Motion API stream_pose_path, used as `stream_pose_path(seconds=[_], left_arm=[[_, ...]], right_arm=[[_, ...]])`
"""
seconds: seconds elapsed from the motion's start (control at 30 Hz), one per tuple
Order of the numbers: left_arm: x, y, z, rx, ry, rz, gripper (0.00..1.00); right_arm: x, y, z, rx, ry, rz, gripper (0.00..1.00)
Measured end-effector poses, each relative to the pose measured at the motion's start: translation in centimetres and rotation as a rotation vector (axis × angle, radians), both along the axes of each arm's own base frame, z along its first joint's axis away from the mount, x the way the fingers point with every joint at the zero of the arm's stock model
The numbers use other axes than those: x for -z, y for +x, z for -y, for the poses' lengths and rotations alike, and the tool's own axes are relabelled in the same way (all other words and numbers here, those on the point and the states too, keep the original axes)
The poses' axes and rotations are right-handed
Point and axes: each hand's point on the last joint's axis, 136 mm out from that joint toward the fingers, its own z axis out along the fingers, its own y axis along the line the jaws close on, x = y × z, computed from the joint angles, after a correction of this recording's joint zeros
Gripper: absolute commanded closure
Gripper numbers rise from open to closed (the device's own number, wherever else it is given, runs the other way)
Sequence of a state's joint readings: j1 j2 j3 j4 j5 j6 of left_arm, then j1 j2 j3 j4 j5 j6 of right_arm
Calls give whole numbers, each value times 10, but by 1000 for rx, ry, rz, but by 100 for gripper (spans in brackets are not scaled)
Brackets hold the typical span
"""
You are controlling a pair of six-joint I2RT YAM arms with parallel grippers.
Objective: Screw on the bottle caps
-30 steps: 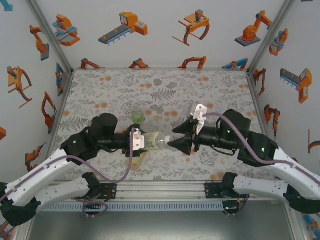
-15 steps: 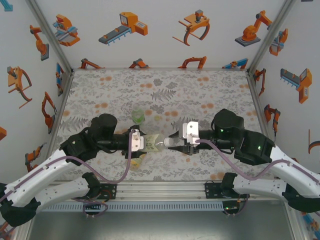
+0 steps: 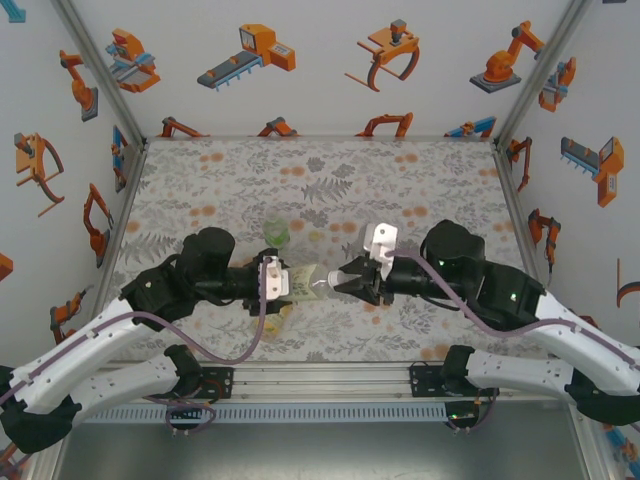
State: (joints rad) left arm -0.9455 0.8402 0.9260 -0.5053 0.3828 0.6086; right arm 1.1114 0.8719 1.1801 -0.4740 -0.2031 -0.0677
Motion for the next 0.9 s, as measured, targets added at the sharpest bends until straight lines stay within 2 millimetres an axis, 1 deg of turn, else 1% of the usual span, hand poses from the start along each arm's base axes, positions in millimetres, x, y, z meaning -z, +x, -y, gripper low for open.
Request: stream_pose_path(seconds=[0.2,0.3,0.4,0.47,0.57,0.67,0.7,0.77,0.8,0.83,0.9], left_arm=[[8,14,3,-55,13,21,100],[8,20,5,-73,12,33,100],[7,23,6,-83,9,43,100],[6,25,6,-89,7,48,100],[5,27,6,-96,2,55,100],[2,28,7,-98,-8,63,100],[1,28,8,-99,-13,68,100],[-3,29,9,-96,-28,79,100],[-5,28,9,-93,-33,84,100],[-7,28,10,-87,-41,89,100],[-7,23,10,-66,-42,81,100]], right_arm=[[14,35,13,345,139,-430,100],[20,47,23,494,230,-643,100],[27,55,31,616,314,-837,100],[29,58,33,668,358,-922,100],[29,61,36,709,394,-986,100],[25,61,37,698,409,-968,100],[22,61,36,684,411,-945,91],[14,59,36,638,398,-871,67],[11,57,35,617,393,-843,59],[7,55,34,585,379,-797,53],[-4,51,33,525,352,-691,47]])
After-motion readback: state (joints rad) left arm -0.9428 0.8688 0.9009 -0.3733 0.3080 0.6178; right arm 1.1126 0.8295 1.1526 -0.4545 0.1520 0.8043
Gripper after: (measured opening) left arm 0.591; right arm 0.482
